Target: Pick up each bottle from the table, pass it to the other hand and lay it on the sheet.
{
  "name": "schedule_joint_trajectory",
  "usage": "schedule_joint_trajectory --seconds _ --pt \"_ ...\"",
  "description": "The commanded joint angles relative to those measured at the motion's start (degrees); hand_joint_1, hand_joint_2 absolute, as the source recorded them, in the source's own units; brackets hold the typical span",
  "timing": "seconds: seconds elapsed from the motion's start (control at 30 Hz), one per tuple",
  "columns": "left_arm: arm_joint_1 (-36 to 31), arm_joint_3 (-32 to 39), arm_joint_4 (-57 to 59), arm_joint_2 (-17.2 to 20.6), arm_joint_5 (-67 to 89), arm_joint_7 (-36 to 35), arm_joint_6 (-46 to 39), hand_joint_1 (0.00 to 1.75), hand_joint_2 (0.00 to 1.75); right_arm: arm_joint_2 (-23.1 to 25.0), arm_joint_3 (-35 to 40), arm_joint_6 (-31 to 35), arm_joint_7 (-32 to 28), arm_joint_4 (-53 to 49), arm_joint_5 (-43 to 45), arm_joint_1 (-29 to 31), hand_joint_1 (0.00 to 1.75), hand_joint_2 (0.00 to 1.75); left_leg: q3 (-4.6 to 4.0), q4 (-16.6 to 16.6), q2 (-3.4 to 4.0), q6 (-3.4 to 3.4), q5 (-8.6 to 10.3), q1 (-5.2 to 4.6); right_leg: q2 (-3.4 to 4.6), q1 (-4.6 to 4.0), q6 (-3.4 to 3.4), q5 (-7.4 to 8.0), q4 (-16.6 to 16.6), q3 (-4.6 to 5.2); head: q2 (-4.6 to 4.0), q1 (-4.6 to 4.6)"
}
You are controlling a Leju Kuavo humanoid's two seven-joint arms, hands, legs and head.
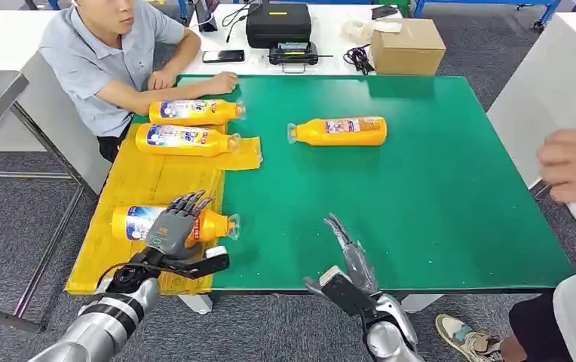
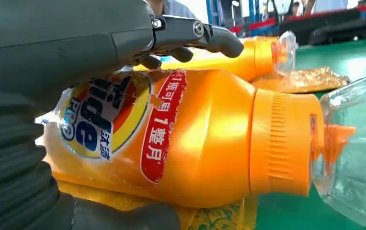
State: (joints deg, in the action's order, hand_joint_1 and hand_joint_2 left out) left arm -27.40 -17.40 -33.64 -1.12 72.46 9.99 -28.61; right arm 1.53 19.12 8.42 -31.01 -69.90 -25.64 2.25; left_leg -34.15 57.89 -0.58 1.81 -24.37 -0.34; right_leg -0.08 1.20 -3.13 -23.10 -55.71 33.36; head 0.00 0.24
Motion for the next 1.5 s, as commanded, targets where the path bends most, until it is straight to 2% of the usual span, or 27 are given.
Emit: schedule_joint_trajectory --seconds 0.03,0.17,0.23,0.27,0.33,0.47,0.7,0.9,1.1,1.5 --pt "1.83 -2.09 5.26 0.66 -1.0 -0.33 1.99 0.0 1.75 0.66 -1.05 -0.61 0.2 3.32 -0.18 1.72 0.0 1.75 0.17 -0.08 0.18 -0.07 -0.03 0.01 0.15 -0.02 0.09 0.02 0.07 -0.1 0.0 0.0" --pt "1.89 -2.1 4.6 0.6 -1.72 -0.02 2.12 0.0 1.75 0.64 -1.19 -0.73 0.21 3.25 -0.22 1.63 0.0 1.75 0.22 -0.09 0.28 -0.13 -0.05 0.08 0.23 -0.09 0.17 0.04 0.12 -0.15 0.0 0.0" --pt "2.93 3.38 0.53 -1.94 -13.02 6.8 -1.82 0.0 1.75 0.82 -1.54 -0.54 0.46 2.92 -0.55 1.25 0.0 1.75 0.22 -0.07 0.17 -0.07 -0.03 0.02 0.14 -0.03 0.1 0.01 0.07 -0.15 0.0 0.0" --pt "2.7 3.17 -0.87 -2.37 -13.42 7.54 -2.88 0.0 1.75 0.85 -1.49 -0.59 0.46 2.87 -0.56 1.18 0.0 1.75 0.22 -0.09 0.23 -0.11 -0.04 0.06 0.19 -0.08 0.15 0.03 0.12 -0.16 0.0 0.0" --pt "1.22 -1.0 -2.35 -1.3 -8.09 3.53 -6.28 0.0 1.75 1.0 -0.73 -1.04 0.5 4.3 -0.63 2.2 0.0 1.75 0.15 -0.03 0.09 -0.06 -0.02 0.02 0.06 -0.03 0.08 0.0 0.04 -0.1 0.0 0.0" --pt "0.41 -3.05 -0.95 -0.54 -5.99 2.63 -6.09 0.0 1.75 1.46 -0.3 -0.82 -0.03 5.72 -0.43 3.47 0.0 1.75 -0.02 0.02 0.08 -0.09 -0.01 0.09 0.04 -0.1 0.12 0.01 0.02 0.06 0.0 0.02" --pt "-1.34 -3.53 1.84 -2.05 -6.77 2.98 -4.26 0.0 1.75 1.75 0.06 -1.05 -0.25 7.17 -0.3 4.53 0.0 1.75 -0.16 0.01 0.04 -0.08 -0.03 0.07 0.01 -0.08 0.1 -0.02 0.02 0.19 0.0 0.0" --pt "-2.15 -3.63 3.83 -1.73 -7.3 2.03 -4.47 0.0 1.75 1.83 -0.01 -1.07 -0.42 7.41 0.0 4.4 0.0 1.75 -0.26 0.0 0.06 -0.07 -0.02 0.05 0.04 -0.06 0.09 0.0 0.02 0.3 0.0 0.0" --pt "-3.9 -2.34 7.96 -1.95 -9.92 2.31 -0.83 0.0 1.75 2.42 0.17 -1.49 -0.64 8.16 0.51 5.08 0.0 1.75 -0.27 0.01 0.14 -0.11 -0.06 0.08 0.1 -0.1 0.13 -0.01 0.03 0.33 0.0 0.0" --pt "-4.41 -2.16 9.36 -1.48 -10.34 2.82 0.24 0.0 1.75 2.8 0.32 -1.57 -1.1 8.91 1.09 4.71 0.0 1.75 -0.27 -0.02 0.14 -0.08 -0.04 0.07 0.11 -0.07 0.1 0.0 0.05 0.33 0.0 0.02"
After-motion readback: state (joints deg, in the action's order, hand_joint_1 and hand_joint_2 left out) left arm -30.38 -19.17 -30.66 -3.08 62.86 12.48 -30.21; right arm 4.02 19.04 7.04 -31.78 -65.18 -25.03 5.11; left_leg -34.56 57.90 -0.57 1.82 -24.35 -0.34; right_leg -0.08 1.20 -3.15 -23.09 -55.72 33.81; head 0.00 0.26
